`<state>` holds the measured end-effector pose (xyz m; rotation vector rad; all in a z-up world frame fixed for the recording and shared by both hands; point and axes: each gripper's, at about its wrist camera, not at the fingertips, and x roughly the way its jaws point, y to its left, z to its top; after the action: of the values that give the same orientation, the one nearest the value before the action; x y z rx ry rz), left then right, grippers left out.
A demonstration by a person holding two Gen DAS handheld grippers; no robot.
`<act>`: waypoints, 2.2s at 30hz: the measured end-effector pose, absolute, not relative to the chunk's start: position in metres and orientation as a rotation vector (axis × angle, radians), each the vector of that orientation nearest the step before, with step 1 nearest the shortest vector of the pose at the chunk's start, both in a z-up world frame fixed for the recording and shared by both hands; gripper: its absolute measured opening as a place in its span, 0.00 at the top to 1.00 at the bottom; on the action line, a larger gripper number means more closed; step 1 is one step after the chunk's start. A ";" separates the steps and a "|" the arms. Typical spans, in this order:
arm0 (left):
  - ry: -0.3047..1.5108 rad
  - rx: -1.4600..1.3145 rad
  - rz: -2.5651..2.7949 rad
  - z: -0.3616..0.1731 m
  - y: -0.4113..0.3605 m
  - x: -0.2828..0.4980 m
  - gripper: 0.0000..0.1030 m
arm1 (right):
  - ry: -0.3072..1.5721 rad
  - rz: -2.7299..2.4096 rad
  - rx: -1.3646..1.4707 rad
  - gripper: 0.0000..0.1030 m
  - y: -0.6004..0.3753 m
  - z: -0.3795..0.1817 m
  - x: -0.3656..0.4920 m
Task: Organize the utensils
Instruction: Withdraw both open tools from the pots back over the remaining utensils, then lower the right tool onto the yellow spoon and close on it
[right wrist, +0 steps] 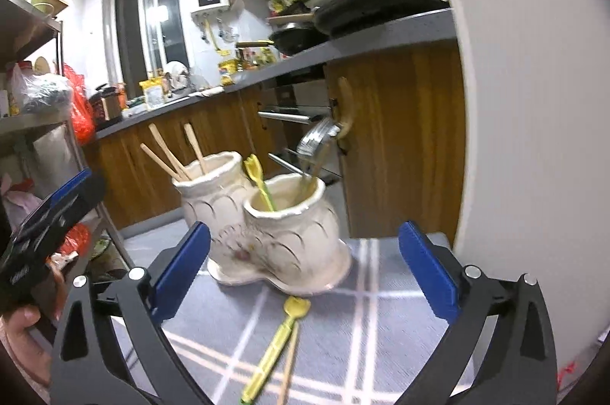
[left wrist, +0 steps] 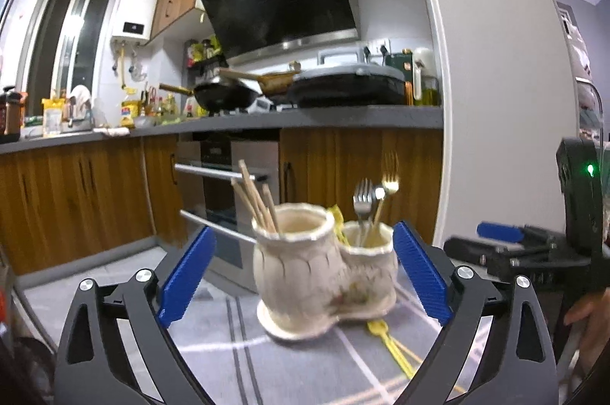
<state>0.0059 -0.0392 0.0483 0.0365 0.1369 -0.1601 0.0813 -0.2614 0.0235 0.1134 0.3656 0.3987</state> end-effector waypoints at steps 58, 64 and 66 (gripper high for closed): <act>0.402 -0.105 -0.133 -0.008 0.003 0.011 0.05 | 0.851 0.484 -0.054 0.72 -0.189 -0.060 0.090; 0.397 -0.114 -0.136 -0.007 0.004 0.010 0.05 | 0.872 0.431 -0.079 0.72 -0.183 -0.065 0.103; 0.399 -0.114 -0.140 -0.006 0.004 0.010 0.05 | 0.882 0.431 -0.080 0.72 -0.180 -0.064 0.107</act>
<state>0.0096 0.0035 -0.0062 -0.1135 0.3990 -0.1397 0.1073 -0.1796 -0.0639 -0.0805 0.8823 0.4313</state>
